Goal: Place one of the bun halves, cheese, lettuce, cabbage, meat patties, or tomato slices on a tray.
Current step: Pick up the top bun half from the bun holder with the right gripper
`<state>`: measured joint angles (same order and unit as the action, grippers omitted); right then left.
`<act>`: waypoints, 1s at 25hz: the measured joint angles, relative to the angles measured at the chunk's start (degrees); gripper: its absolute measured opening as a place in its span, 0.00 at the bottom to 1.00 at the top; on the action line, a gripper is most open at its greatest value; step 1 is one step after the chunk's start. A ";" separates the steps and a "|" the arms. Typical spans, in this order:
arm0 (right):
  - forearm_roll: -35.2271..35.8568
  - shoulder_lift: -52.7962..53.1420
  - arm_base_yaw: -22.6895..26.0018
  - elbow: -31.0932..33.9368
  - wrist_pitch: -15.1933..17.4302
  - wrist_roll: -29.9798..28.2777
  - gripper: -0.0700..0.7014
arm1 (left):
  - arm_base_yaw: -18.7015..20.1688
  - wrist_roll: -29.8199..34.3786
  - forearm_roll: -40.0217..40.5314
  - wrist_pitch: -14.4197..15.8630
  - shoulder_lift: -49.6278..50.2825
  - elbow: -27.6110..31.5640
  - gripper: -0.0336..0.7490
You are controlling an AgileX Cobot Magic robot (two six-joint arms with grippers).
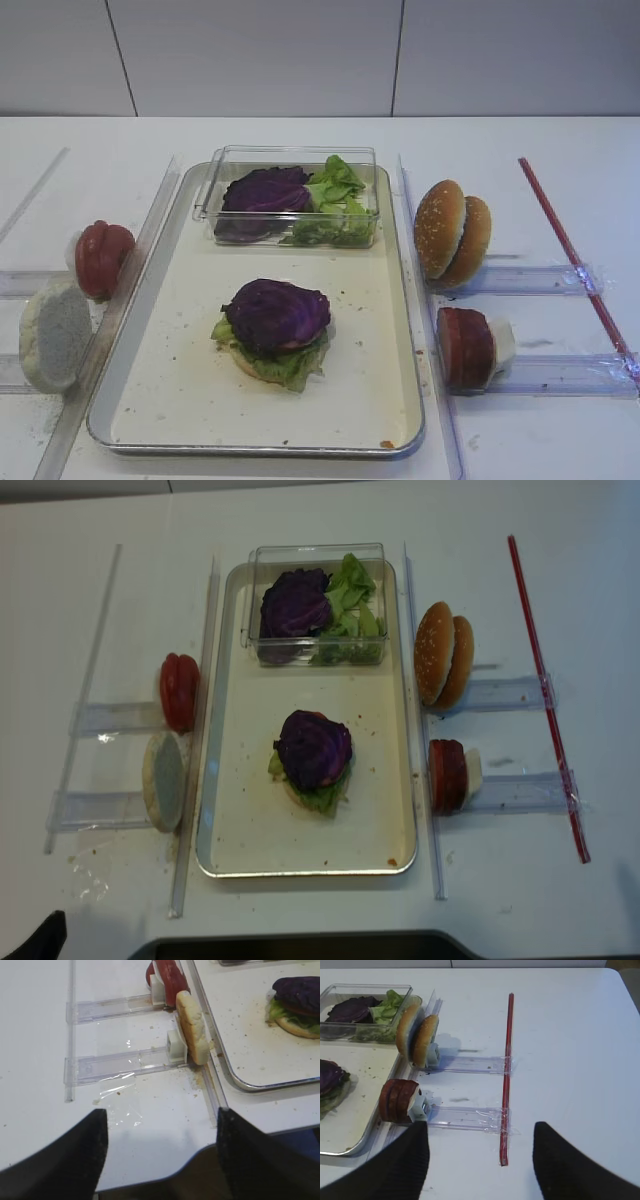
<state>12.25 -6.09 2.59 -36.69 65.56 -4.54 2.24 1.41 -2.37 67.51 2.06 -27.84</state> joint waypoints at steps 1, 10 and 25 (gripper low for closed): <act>0.00 -1.32 0.00 -1.03 0.13 0.00 0.70 | 0.00 0.00 0.00 0.00 0.00 0.00 0.59; 0.72 -9.93 0.00 -6.95 4.06 0.00 0.70 | 0.00 0.00 0.00 0.00 0.00 0.00 0.59; 5.47 -21.32 0.00 -13.93 7.38 3.30 0.70 | 0.00 0.00 0.00 0.00 0.00 0.00 0.59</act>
<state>17.72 -27.41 2.59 -50.62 72.94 -1.25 2.24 1.41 -2.37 67.51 2.06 -27.84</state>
